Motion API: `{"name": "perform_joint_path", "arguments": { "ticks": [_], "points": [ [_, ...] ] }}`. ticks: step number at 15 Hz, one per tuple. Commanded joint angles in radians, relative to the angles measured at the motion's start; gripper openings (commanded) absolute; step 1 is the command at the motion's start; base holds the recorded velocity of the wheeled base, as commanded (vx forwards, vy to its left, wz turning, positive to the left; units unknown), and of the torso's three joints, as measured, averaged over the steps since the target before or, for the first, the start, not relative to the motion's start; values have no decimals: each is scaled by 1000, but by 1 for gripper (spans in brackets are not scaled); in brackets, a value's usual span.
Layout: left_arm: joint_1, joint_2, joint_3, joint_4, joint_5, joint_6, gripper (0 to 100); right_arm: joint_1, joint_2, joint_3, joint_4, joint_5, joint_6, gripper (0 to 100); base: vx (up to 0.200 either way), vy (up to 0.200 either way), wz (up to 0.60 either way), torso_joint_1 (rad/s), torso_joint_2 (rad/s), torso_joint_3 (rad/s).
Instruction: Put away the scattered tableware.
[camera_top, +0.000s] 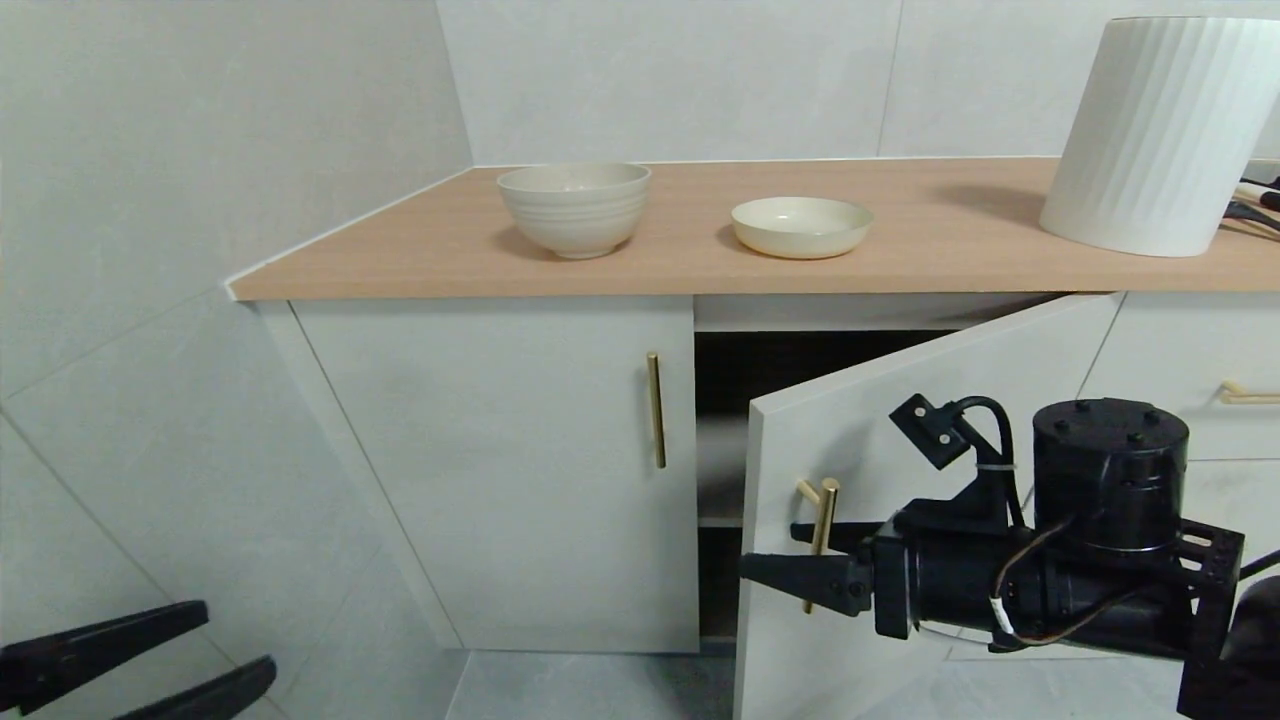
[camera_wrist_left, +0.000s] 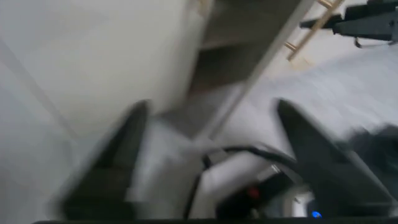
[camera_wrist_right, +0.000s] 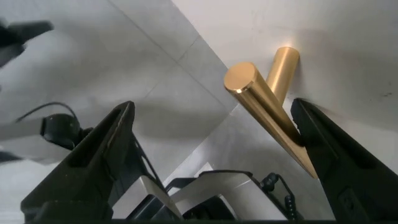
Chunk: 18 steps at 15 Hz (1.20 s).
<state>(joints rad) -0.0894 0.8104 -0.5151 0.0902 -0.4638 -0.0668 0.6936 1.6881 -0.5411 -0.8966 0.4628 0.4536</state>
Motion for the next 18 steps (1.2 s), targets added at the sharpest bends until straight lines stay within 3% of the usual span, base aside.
{"name": "perform_joint_path", "arguments": {
  "ticks": [1, 3, 5, 9, 12, 17, 18],
  "points": [
    [-119, 263, -98, -10, -15, -1, 0, 7, -30, 24, -4, 10, 0, 100, 0, 0, 0, 0, 0, 0],
    [-207, 378, -143, -17, -15, -1, 0, 7, -48, 33, -1, 10, 0, 100, 0, 0, 0, 0, 0, 0],
    [-256, 483, -164, -64, -13, -1, 0, 10, -56, 41, 8, 10, 0, 100, 0, 0, 0, 0, 0, 0],
    [-345, 803, -172, -383, -9, -10, 0, 9, -70, 55, 11, 10, 2, 100, 0, 0, 0, 0, 0, 0],
    [-412, 935, -200, -534, -1, -56, 0, 9, -74, 56, 19, 10, 2, 100, 0, 0, 0, 0, 0, 0],
    [-490, 1084, -341, -546, -10, -70, 0, 9, -73, 56, 22, 10, 0, 100, 0, 0, 0, 0, 0, 0],
    [-518, 1106, -381, -546, -10, -90, 0, 9, -73, 56, 22, 10, 0, 100, 0, 0, 0, 0, 0, 0]
  ]
}}
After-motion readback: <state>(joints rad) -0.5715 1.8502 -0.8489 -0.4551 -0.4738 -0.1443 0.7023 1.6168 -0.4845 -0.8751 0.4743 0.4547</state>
